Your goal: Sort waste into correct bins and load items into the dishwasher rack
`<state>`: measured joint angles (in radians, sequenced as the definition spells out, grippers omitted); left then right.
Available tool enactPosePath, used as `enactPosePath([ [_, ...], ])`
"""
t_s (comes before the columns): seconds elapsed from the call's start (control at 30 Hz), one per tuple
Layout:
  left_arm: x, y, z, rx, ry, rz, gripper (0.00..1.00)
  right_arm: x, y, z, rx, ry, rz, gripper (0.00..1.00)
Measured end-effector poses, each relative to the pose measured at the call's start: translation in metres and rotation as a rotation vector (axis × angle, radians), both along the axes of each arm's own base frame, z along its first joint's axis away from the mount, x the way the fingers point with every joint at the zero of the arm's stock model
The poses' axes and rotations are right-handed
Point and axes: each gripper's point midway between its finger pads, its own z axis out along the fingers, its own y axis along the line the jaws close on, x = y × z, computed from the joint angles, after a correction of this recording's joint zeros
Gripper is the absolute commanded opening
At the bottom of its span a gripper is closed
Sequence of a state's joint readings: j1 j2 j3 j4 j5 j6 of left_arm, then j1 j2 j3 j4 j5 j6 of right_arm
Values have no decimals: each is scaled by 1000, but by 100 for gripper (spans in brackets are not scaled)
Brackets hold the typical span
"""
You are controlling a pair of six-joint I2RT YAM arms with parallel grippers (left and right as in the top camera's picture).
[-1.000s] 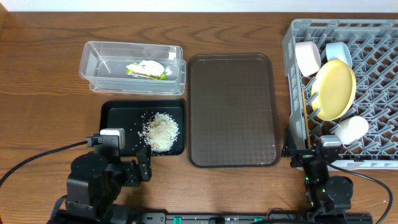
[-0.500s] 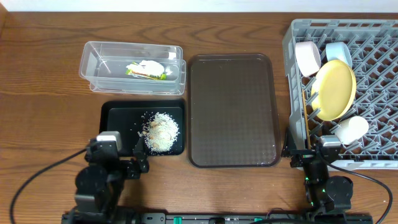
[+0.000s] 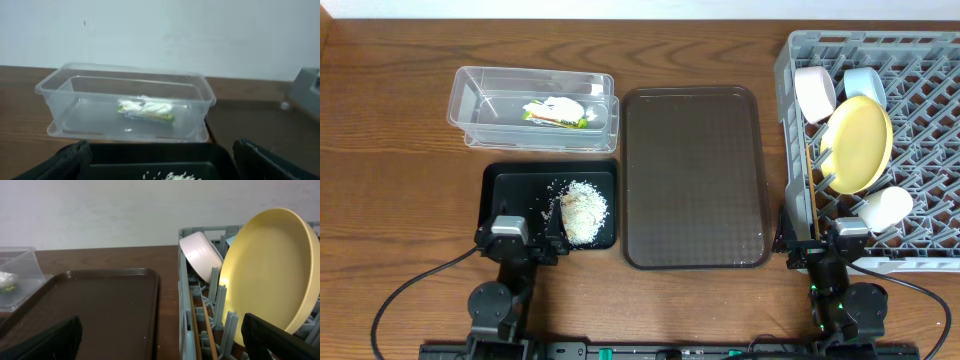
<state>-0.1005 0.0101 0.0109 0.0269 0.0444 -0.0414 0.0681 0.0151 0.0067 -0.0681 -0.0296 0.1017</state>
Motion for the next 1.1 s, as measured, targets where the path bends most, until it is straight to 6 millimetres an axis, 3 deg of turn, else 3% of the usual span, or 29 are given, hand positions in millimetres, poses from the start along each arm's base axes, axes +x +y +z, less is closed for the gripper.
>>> enactPosePath([
  [0.1,-1,0,-11,28,42,-3,92,0,0,0,0,0,0,99],
  [1.1,-1,0,-11,51,42,-5,92,0,0,0,0,0,0,99],
])
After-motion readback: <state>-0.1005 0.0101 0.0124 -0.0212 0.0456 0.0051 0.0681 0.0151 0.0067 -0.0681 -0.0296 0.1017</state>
